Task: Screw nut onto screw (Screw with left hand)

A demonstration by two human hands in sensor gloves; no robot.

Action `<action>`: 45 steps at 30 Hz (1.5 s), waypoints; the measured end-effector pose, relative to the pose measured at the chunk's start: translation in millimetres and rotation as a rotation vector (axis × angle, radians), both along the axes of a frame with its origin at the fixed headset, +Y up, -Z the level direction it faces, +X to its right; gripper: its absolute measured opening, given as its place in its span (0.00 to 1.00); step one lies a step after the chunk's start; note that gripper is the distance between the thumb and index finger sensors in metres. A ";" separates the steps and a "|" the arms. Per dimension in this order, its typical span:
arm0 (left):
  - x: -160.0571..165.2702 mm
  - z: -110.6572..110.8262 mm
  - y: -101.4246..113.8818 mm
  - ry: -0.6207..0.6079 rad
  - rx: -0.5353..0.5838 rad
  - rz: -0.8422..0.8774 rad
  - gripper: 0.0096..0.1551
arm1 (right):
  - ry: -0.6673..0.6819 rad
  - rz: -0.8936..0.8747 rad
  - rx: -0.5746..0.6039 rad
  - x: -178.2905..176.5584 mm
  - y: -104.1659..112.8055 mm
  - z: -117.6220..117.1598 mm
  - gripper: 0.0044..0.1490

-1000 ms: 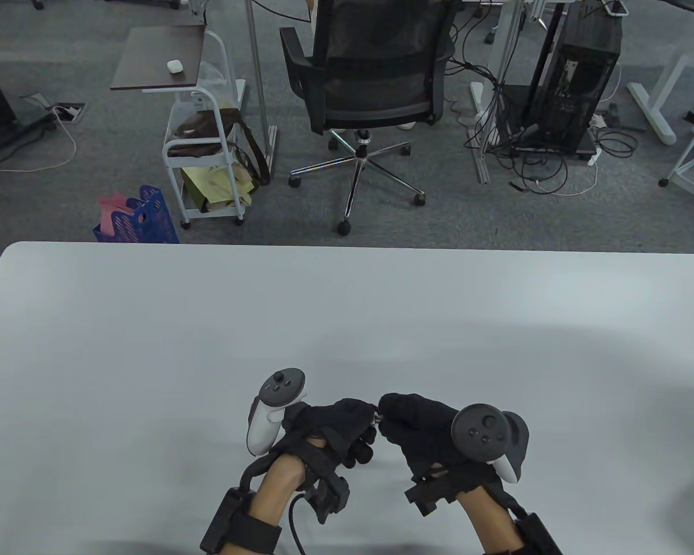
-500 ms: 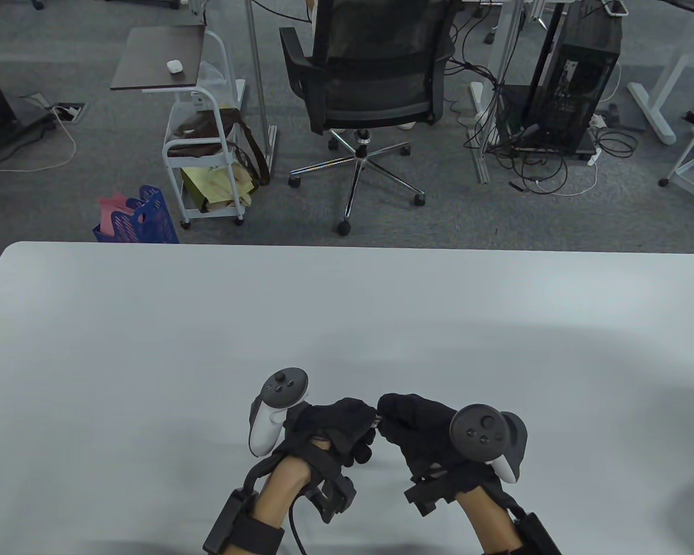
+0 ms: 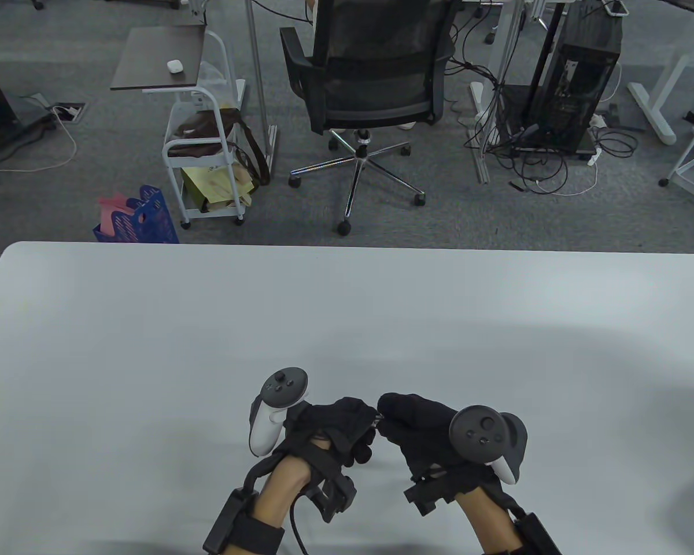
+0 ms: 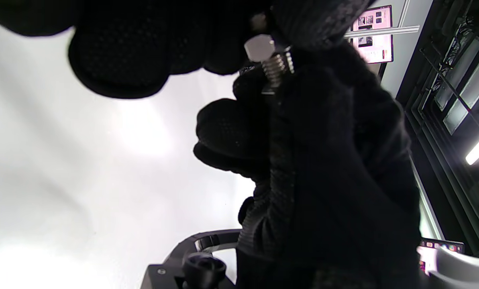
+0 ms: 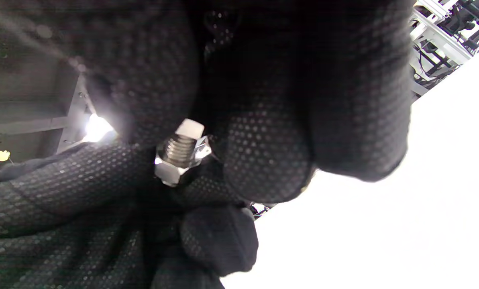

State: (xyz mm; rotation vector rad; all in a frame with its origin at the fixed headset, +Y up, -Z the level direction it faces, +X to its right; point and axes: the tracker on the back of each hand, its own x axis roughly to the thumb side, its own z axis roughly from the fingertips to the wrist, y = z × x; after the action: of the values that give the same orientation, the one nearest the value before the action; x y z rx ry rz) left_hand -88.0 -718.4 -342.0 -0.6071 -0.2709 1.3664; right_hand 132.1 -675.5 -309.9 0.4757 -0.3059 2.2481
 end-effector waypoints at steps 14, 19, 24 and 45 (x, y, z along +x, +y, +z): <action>0.8 0.1 0.1 -0.034 -0.002 -0.003 0.32 | 0.003 -0.003 -0.006 -0.1 0.3 -0.1 0.27; -2.6 0.6 -1.5 0.023 -0.012 0.016 0.38 | 0.002 0.001 0.002 -0.2 0.3 0.2 0.27; -0.9 -0.1 -0.1 0.011 0.001 -0.007 0.31 | 0.003 -0.003 0.001 0.2 0.5 -0.2 0.27; -1.9 0.5 -2.4 0.004 -0.023 0.005 0.38 | 0.009 -0.003 -0.002 -0.7 -0.4 -0.2 0.27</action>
State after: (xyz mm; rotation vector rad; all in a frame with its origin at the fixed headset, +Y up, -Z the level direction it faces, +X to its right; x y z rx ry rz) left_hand -90.0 -720.7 -341.5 -0.6232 -0.2547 1.3773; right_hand 131.4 -675.8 -310.0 0.4843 -0.2991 2.2424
